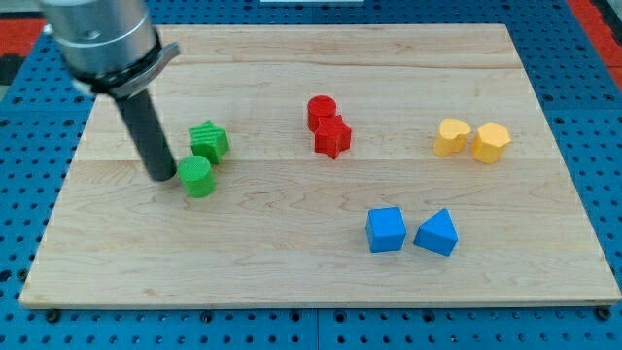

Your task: Push the green blocks slightly to the right

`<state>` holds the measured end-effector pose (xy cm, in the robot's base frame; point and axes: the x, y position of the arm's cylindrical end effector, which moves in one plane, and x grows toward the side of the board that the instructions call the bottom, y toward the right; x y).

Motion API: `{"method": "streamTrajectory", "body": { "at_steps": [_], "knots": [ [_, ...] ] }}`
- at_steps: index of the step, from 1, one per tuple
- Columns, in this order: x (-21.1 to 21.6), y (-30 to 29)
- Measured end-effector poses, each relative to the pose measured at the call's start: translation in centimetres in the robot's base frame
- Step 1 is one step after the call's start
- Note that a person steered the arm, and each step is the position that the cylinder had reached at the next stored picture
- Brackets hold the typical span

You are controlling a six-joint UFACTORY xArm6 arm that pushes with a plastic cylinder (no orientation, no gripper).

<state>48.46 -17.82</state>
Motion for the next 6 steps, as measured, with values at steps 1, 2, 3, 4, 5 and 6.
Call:
{"method": "streamTrajectory", "body": {
  "at_steps": [1,2,3,4,5,6],
  "knots": [
    [0.3,-0.4],
    [2.2,5.9],
    [1.3,13.6],
    [-3.5,19.3],
    [-3.7,28.0],
    [-8.4,28.2]
  ]
}}
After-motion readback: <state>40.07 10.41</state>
